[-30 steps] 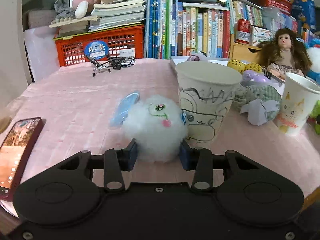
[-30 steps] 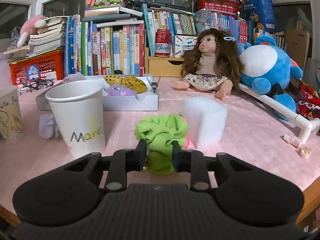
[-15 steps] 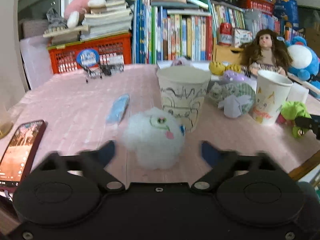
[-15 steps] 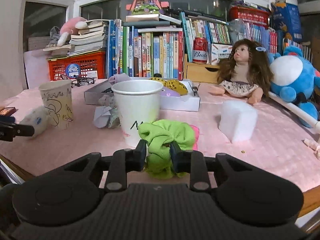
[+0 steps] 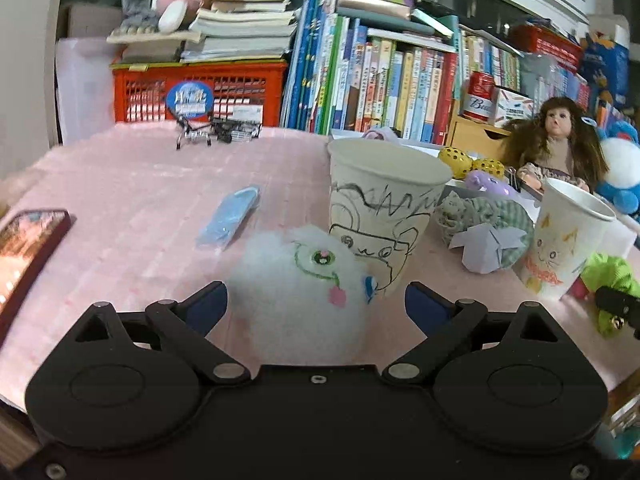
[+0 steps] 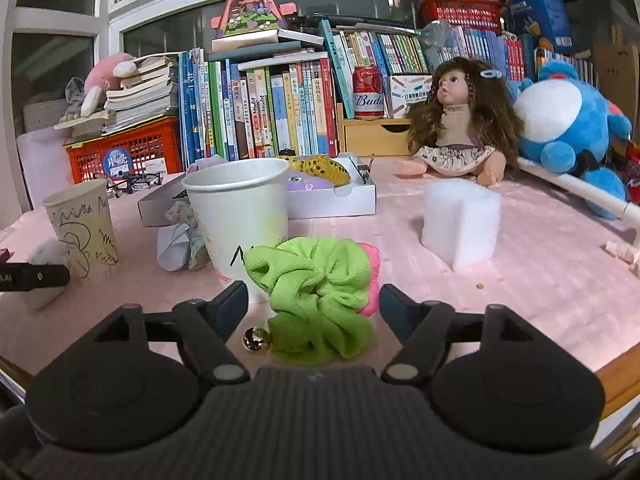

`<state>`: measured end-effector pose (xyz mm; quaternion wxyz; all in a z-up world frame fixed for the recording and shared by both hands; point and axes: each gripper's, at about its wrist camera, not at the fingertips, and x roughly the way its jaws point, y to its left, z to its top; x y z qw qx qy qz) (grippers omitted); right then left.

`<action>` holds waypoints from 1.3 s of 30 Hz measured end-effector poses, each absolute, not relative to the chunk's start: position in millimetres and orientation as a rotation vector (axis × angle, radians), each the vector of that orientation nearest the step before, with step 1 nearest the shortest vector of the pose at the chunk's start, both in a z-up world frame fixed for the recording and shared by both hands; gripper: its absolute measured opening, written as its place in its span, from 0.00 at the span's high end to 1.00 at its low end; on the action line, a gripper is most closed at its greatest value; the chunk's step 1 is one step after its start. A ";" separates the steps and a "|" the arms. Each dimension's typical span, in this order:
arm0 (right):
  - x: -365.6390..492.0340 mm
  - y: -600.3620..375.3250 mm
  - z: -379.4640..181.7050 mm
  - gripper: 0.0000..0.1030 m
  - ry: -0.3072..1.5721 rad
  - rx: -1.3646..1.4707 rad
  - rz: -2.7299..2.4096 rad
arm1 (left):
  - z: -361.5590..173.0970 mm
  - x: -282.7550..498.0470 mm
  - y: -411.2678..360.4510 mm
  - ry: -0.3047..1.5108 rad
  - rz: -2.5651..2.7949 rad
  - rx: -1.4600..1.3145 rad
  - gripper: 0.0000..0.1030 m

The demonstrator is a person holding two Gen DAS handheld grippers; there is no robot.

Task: Organize soft objects
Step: 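Lift and carry the plush ball and green scrunchie toward the white tray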

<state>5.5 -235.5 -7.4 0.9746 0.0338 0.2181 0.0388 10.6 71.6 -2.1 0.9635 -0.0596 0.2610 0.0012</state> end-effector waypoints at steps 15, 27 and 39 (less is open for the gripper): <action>11.7 -231.2 -19.1 0.46 0.493 0.073 0.089 | -7.3 11.3 76.2 0.540 0.036 -0.128 0.38; 2.4 -237.2 -1.8 0.63 0.446 0.014 0.034 | 14.9 1.6 91.1 0.495 0.085 -0.140 0.39; 18.4 -255.7 46.3 0.64 0.366 0.024 -0.019 | 63.5 17.2 106.1 0.441 0.073 -0.101 0.39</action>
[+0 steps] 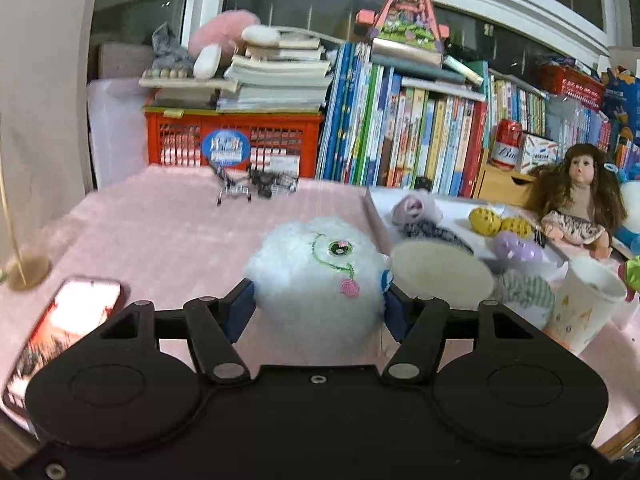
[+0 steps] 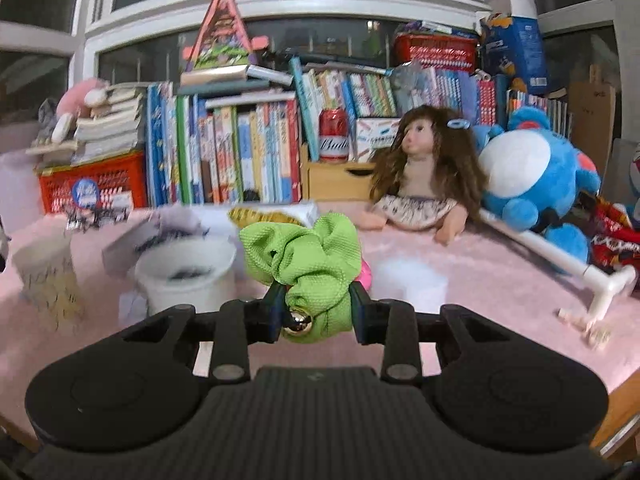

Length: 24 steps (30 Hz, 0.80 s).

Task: Organize soft objects
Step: 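Lift and carry the plush ball and green scrunchie toward the white tray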

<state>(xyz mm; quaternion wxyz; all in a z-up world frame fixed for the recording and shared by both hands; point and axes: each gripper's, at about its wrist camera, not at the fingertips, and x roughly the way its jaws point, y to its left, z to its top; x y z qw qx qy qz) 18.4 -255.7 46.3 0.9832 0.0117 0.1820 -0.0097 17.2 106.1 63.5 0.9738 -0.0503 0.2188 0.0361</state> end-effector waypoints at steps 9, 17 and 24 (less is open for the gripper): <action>64.0 -275.3 91.3 0.64 0.381 0.103 0.032 | 120.6 54.7 108.5 0.437 -0.032 -0.106 0.39; 107.7 -275.0 113.9 0.63 0.414 0.115 0.088 | 158.2 106.0 88.0 0.474 -0.135 -0.077 0.39; 145.8 -270.6 119.0 0.63 0.482 0.147 0.138 | 169.3 155.4 61.9 0.564 -0.198 -0.080 0.39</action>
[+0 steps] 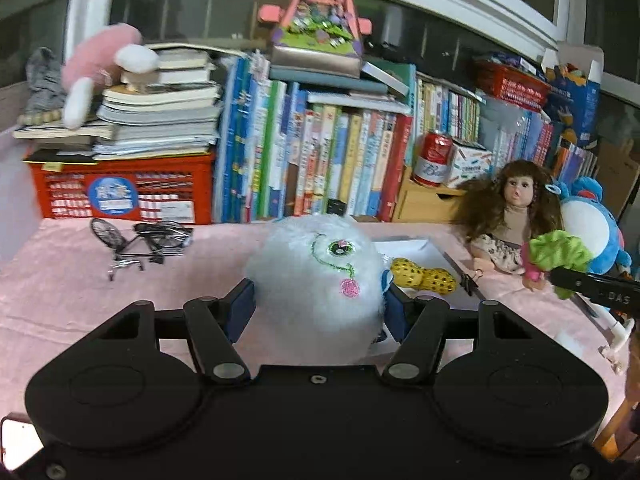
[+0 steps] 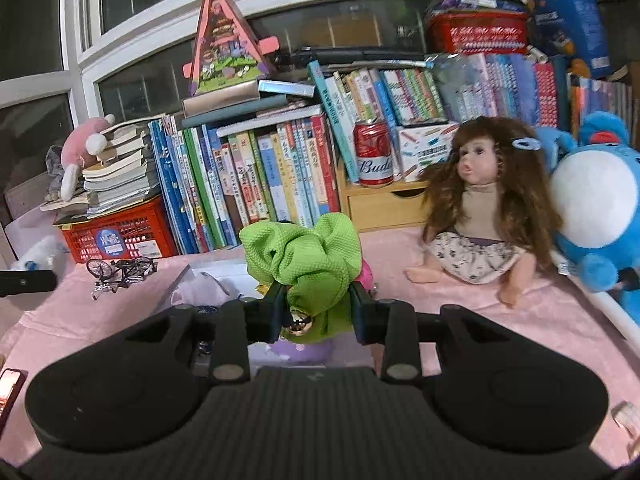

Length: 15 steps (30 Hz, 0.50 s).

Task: Organize soft objects
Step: 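Lift and carry the plush ball and green scrunchie toward the white tray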

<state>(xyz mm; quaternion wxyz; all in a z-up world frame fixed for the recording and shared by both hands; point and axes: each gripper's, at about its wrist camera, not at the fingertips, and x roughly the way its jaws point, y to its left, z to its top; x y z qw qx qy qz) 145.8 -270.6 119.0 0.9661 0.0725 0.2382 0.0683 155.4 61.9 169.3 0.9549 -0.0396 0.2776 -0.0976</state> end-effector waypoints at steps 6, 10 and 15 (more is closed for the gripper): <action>181.2 -267.3 112.7 0.63 0.584 0.148 0.145 | 156.8 203.1 44.6 0.703 -0.231 -0.108 0.39; 200.8 -265.0 103.6 0.63 0.666 0.126 0.140 | 138.8 235.0 38.4 0.820 -0.235 -0.140 0.39; 213.4 -257.8 87.4 0.63 0.736 0.075 0.134 | 112.0 259.3 32.4 0.904 -0.214 -0.137 0.39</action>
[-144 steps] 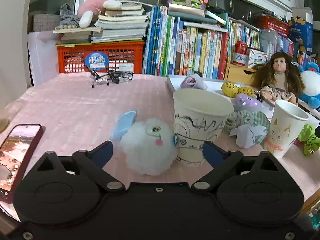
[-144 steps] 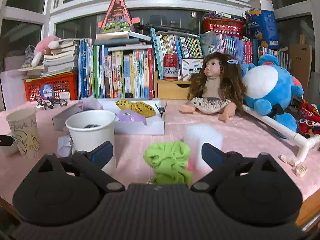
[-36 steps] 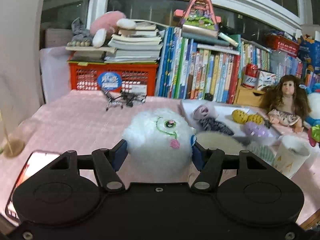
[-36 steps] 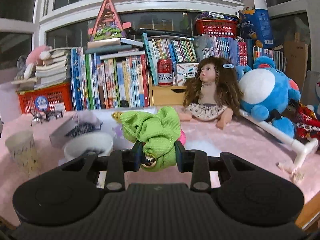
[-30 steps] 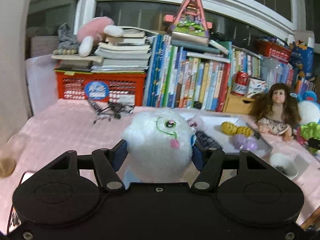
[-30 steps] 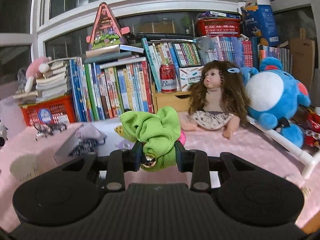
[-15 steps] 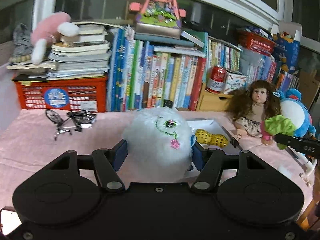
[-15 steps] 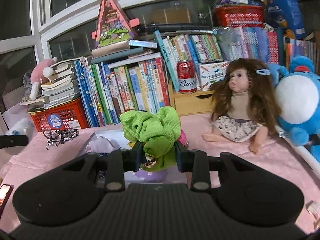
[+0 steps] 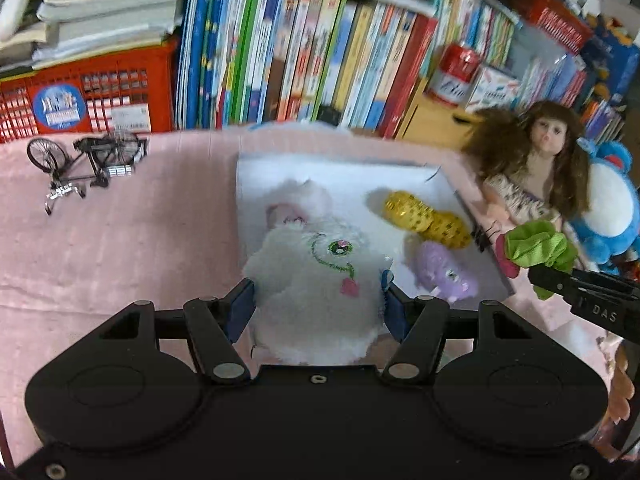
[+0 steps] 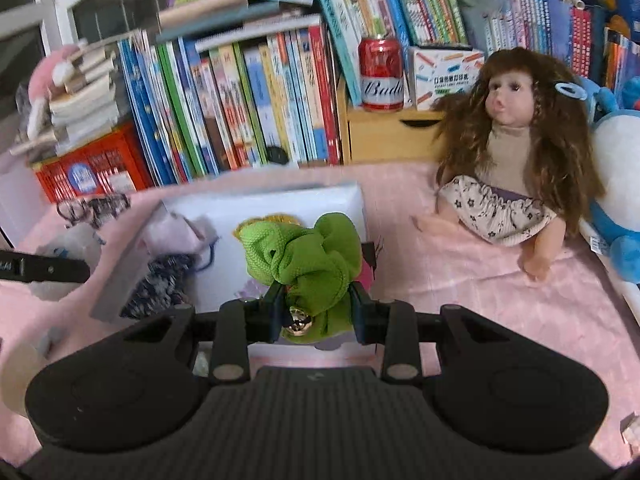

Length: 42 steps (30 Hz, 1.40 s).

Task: Organize soft objects
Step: 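Lift and carry the plush ball and green scrunchie toward the white tray, then lower the plush ball and scrunchie into the tray and open both tools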

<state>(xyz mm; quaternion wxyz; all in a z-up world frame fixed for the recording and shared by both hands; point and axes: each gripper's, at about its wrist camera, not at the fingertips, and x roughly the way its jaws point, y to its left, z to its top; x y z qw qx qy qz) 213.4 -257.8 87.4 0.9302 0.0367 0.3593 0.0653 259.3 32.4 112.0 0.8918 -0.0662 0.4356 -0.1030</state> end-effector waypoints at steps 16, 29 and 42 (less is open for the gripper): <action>257.0 -240.8 52.6 0.63 0.853 -0.040 0.081 | 64.3 309.1 17.1 1.051 -0.173 -0.113 0.39; 281.4 -233.2 40.1 0.63 0.867 0.004 0.119 | 54.5 343.6 12.6 1.066 -0.156 -0.176 0.39; 281.4 -252.1 35.0 0.40 0.880 0.099 0.127 | 49.0 343.8 11.5 1.108 -0.160 -0.181 0.23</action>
